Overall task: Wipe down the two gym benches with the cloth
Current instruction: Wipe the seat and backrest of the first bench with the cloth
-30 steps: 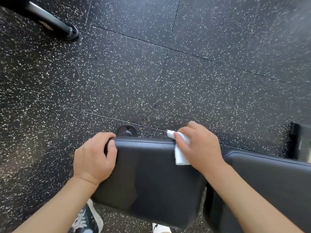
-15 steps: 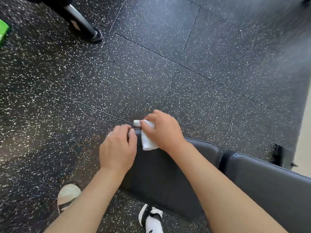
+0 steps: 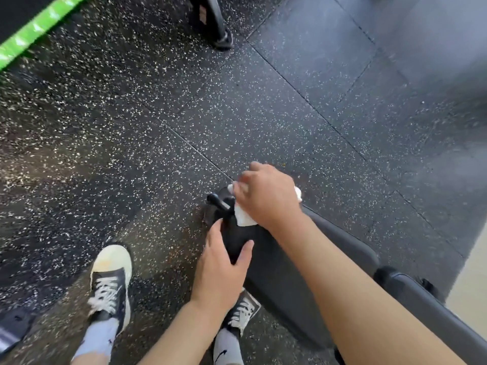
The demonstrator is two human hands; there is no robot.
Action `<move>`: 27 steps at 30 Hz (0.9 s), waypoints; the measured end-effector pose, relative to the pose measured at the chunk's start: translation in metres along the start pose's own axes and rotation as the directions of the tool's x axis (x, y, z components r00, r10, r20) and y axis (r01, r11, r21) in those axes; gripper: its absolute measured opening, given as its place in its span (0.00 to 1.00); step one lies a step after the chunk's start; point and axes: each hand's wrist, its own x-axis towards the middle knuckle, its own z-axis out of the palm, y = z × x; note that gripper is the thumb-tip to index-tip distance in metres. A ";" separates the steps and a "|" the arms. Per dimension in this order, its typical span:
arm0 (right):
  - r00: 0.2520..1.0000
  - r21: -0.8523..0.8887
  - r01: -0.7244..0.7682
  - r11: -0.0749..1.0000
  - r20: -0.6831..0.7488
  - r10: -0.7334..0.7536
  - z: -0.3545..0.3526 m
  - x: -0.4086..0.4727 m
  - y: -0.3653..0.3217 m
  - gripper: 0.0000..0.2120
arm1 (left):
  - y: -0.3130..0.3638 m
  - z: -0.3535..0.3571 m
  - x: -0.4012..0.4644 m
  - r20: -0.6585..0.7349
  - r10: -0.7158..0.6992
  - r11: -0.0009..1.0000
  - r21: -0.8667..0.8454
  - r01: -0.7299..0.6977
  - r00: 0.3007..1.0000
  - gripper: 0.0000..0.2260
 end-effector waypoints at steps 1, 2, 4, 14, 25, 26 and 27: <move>0.990 -0.042 0.133 0.990 0.048 -0.131 0.002 0.002 -0.020 0.16 | -0.004 -0.001 -0.004 0.020 -0.034 0.999 -0.011 0.035 0.999 0.36; 0.965 -0.063 0.241 0.968 0.123 -0.232 0.005 0.000 -0.038 0.15 | -0.009 -0.001 -0.009 0.042 -0.054 0.999 0.002 0.054 0.998 0.33; 0.906 -0.097 0.370 0.924 0.258 -0.336 0.011 -0.009 -0.061 0.12 | -0.013 -0.002 -0.017 0.103 -0.091 0.996 0.034 0.088 0.991 0.26; 0.981 0.144 -0.182 0.973 -0.042 0.189 -0.006 -0.009 0.038 0.15 | -0.008 -0.014 -0.005 0.082 0.013 0.998 -0.058 -0.008 0.997 0.38; 0.875 0.242 -0.258 0.935 -0.351 0.332 0.015 -0.092 0.108 0.13 | 0.047 -0.005 0.056 0.176 0.357 0.836 0.377 -0.398 0.917 0.32; 0.862 0.235 -0.264 0.935 -0.377 0.338 0.017 -0.101 0.115 0.12 | 0.053 0.000 0.059 0.198 0.399 0.779 0.441 -0.445 0.895 0.32; 0.848 0.232 -0.269 0.935 -0.403 0.344 0.018 -0.109 0.122 0.11 | 0.060 0.005 0.062 0.218 0.441 0.710 0.508 -0.487 0.871 0.31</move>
